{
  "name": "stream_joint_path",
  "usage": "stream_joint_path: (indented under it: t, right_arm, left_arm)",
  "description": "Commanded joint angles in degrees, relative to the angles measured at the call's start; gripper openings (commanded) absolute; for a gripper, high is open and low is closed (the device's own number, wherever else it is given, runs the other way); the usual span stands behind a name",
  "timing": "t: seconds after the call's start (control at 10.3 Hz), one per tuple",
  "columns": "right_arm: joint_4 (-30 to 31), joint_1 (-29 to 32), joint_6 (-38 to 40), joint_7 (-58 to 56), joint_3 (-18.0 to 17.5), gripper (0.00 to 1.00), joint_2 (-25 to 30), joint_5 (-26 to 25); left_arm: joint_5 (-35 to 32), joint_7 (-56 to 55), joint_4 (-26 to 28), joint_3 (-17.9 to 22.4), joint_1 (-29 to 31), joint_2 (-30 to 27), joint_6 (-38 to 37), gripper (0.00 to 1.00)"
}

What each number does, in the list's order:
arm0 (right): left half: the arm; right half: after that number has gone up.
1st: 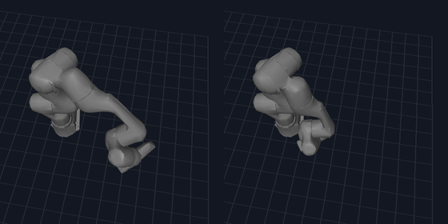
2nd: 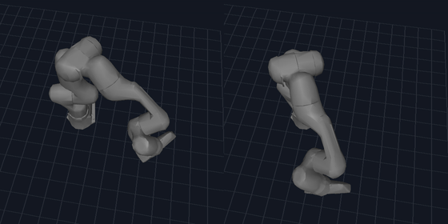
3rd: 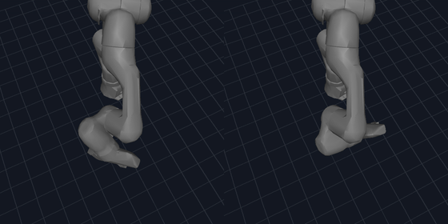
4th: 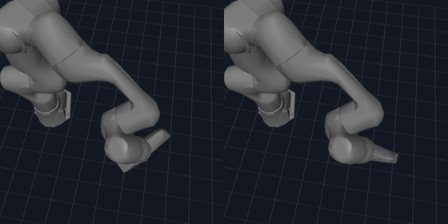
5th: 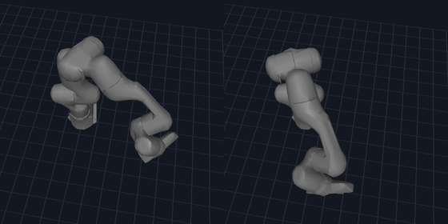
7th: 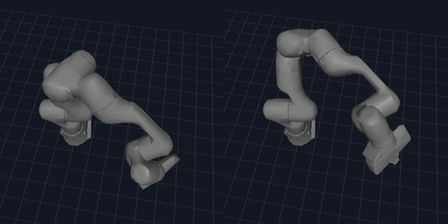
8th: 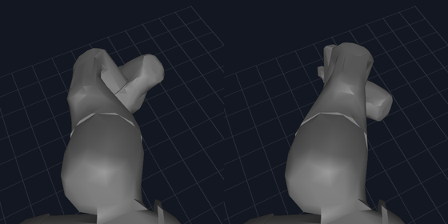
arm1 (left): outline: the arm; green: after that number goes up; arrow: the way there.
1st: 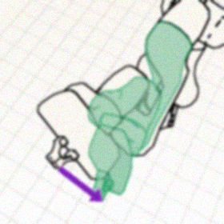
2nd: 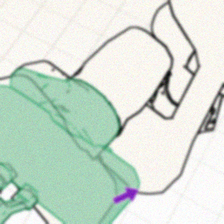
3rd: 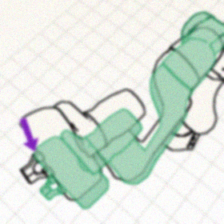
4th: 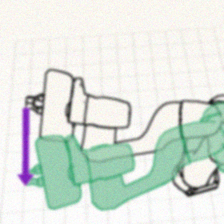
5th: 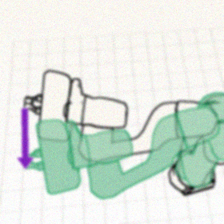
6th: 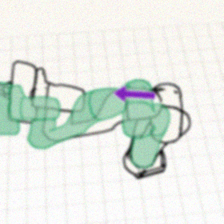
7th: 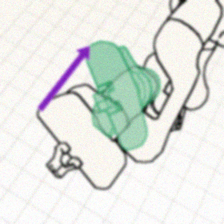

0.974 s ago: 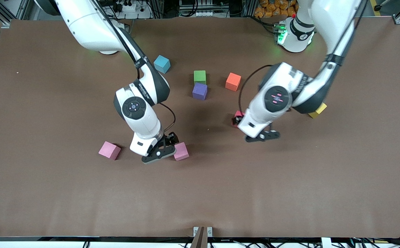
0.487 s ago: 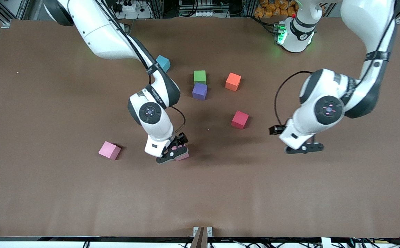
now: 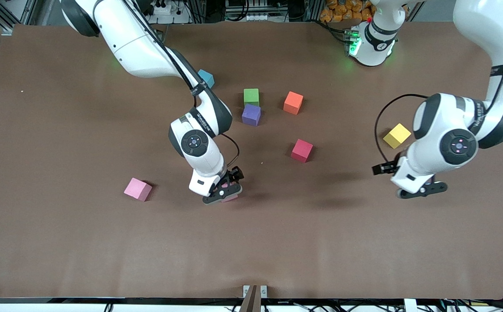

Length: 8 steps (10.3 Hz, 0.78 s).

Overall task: Arrange blocks into number 1
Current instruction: 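Grasp the light pink block with the right gripper while the left gripper withdraws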

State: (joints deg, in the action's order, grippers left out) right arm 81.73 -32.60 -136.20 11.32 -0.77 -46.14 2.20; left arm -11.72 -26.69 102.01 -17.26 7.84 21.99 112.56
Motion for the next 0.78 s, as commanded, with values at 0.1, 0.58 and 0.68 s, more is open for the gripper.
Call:
stream_joint_path:
  t: [0.1,0.58,0.68]
  right_arm:
    - [-1.40,0.34,-0.91,-0.77,0.06,1.00,-1.50,-0.09]
    - [1.76,0.35,-6.18,-2.18,0.15,0.39,-1.59,-0.01]
    - [2.20,0.09,-5.92,-2.10,0.15,0.05,-1.41,-0.01]
  left_arm:
    - [6.59,0.93,12.32,4.43,-4.73,-12.11,6.35,1.00]
    - [7.42,17.25,12.34,4.43,-15.21,-20.05,8.47,1.00]
    - [7.41,17.98,12.34,4.43,-17.05,-20.14,7.69,1.00]
